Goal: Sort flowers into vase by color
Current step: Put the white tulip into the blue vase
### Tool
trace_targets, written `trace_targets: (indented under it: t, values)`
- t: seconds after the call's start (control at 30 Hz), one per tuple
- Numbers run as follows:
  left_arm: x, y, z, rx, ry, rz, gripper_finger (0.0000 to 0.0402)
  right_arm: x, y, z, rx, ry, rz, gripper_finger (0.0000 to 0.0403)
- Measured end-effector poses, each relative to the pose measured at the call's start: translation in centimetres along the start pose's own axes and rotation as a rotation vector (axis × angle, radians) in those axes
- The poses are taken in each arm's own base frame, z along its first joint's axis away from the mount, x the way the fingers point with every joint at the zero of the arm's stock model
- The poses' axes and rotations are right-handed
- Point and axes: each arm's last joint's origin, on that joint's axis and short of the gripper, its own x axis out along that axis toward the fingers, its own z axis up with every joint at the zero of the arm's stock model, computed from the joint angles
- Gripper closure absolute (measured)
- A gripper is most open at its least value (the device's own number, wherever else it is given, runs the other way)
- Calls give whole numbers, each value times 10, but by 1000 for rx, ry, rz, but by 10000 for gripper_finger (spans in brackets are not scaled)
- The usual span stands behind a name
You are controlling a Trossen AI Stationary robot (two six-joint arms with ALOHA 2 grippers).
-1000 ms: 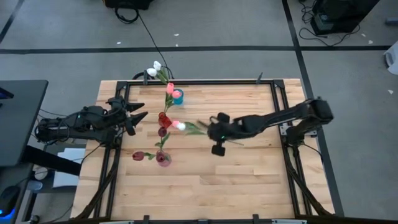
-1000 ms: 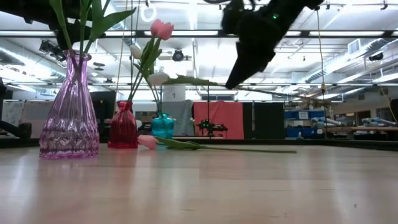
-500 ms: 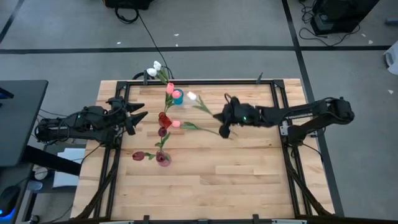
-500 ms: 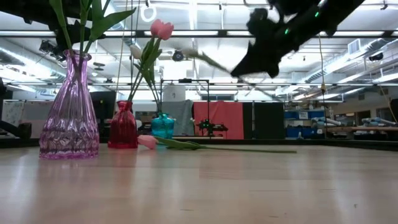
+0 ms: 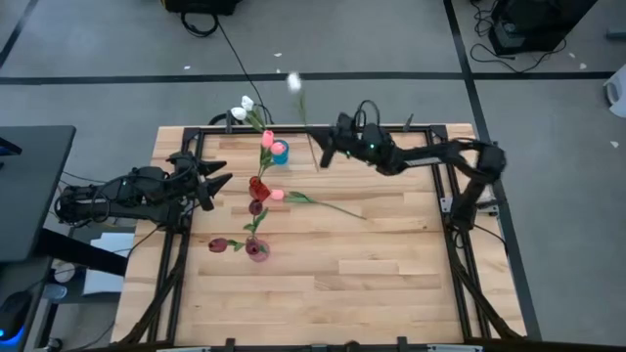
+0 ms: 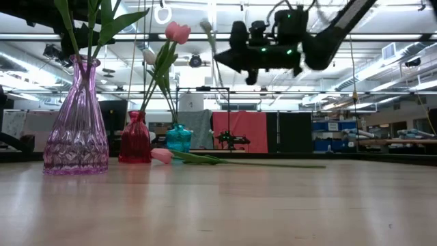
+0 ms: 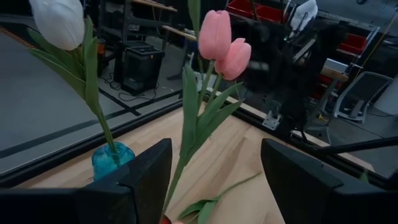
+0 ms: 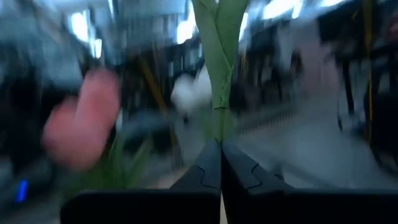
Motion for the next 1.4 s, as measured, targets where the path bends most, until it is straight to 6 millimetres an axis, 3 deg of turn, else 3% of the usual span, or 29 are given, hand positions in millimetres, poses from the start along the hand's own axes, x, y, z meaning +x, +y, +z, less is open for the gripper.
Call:
trace_targets:
  t: [0.13,0.33,0.5,0.7,0.9,1.4]
  values:
    - [0,0,0,0,-4,10,149,29,-15,-5,73,-183,15,399]
    - [0,0,0,0,-4,10,149,80,-26,-22,107,-238,29,399]
    - [0,0,0,0,-3,10,149,103,-30,-27,57,-303,-32,399]
    - [0,0,0,1,-2,10,149,112,-29,-37,-58,-316,-120,399]
    - [0,0,-1,3,3,11,149,113,-12,-40,-220,-323,-160,399]
    - [0,1,-1,5,4,11,149,113,-4,-44,-253,-308,-191,399]
